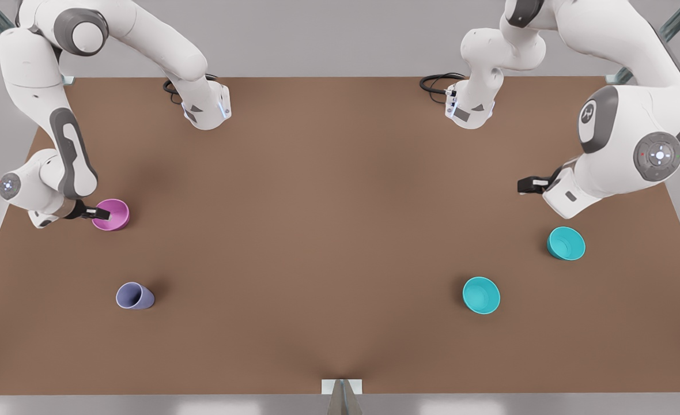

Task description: Stack the blue bowl on the pink bowl

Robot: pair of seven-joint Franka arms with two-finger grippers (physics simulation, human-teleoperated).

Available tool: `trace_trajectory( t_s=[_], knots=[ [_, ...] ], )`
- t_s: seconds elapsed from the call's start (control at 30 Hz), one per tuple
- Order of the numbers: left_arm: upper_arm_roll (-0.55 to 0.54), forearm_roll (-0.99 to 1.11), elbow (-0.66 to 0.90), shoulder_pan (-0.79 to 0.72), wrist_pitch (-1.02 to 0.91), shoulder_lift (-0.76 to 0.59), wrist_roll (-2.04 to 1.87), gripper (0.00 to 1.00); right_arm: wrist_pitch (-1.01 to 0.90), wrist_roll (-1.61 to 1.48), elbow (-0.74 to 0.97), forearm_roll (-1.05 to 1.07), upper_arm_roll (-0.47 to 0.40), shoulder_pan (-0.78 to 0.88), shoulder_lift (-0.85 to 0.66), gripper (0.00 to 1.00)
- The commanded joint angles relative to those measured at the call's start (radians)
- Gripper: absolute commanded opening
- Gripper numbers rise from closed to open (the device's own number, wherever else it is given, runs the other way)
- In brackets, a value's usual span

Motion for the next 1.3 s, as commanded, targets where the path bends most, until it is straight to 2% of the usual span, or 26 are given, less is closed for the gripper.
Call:
trace_trajectory(
  t_s=[0.0,0.07,0.1,0.17,0.23,0.33,0.43,0.6,0.63,0.7,0.73,0.77,0.8,0.87,0.93,1.0,1.1,1.13,1.27],
  knots=[
    [0.000,-0.005,0.002,-0.001,0.002,-0.007,-0.001,1.00,-0.014,0.021,0.005,0.002,0.000,0.000,0.004,1.00],
    [-0.002,-0.001,0.001,-0.001,-0.005,-0.006,-0.001,1.00,-0.017,0.023,0.008,0.002,0.000,0.000,0.004,1.00],
    [-0.002,-0.001,0.001,-0.001,-0.006,-0.001,-0.001,1.00,-0.020,0.021,0.012,0.002,0.000,0.000,0.004,0.92],
    [-0.002,-0.001,0.001,-0.001,-0.008,-0.001,0.008,1.00,-0.020,0.021,0.014,0.002,0.000,0.013,0.004,0.63],
    [-0.002,-0.001,-0.001,-0.001,-0.009,-0.003,0.010,1.00,-0.037,0.020,0.023,0.002,0.000,0.014,0.004,0.42],
    [-0.003,-0.003,-0.001,-0.004,-0.023,-0.007,0.008,1.00,-0.062,0.020,0.045,0.002,0.000,0.032,0.002,0.22],
    [-0.005,-0.005,0.001,-0.002,-0.058,-0.004,0.011,1.00,-0.148,0.006,0.080,-0.001,0.002,0.063,-0.030,0.21],
    [-0.003,-0.003,0.001,-0.002,-0.057,-0.006,0.011,1.00,-0.350,0.047,0.054,0.018,0.072,0.218,-0.191,0.21],
    [-0.003,-0.005,0.001,-0.002,-0.051,-0.007,0.011,1.00,-0.390,0.098,0.052,0.022,0.124,0.239,-0.218,0.21],
    [-0.002,0.006,0.001,-0.004,-0.046,-0.010,0.010,1.00,-0.390,0.320,0.049,0.077,0.329,0.261,-0.235,0.21],
    [-0.002,0.008,0.001,-0.004,-0.047,-0.012,0.010,1.00,-0.381,0.415,0.054,0.079,0.403,0.263,-0.234,0.21],
    [-0.002,0.006,0.001,-0.004,-0.047,-0.012,0.010,1.00,-0.347,0.570,0.075,0.079,0.450,0.345,-0.220,0.21],
    [-0.002,0.006,0.001,-0.004,-0.052,-0.010,0.010,1.00,-0.293,0.711,0.112,0.079,0.450,0.462,-0.179,0.21],
    [-0.002,0.006,0.001,-0.004,-0.054,-0.009,0.007,1.00,-0.158,0.868,0.186,0.068,0.447,0.591,-0.058,0.21],
    [-0.002,0.002,0.001,-0.004,-0.054,-0.009,0.004,1.00,-0.140,0.971,0.337,0.057,0.445,0.690,0.083,0.21],
    [-0.002,0.000,-0.001,-0.004,-0.054,-0.007,-0.001,1.00,-0.142,1.129,0.574,0.042,0.368,0.916,0.261,0.21],
    [-0.002,-0.001,0.001,-0.004,-0.055,-0.007,-0.003,1.00,-0.135,1.152,0.762,0.037,0.322,1.036,0.436,0.21],
    [-0.002,-0.001,-0.001,-0.004,-0.055,-0.007,-0.001,1.00,-0.108,1.153,0.813,0.033,0.276,1.100,0.484,0.21],
    [-0.002,-0.003,-0.001,-0.004,-0.058,-0.007,-0.003,1.00,-0.059,1.155,0.876,0.033,0.210,1.180,0.568,0.21]
  ],
)
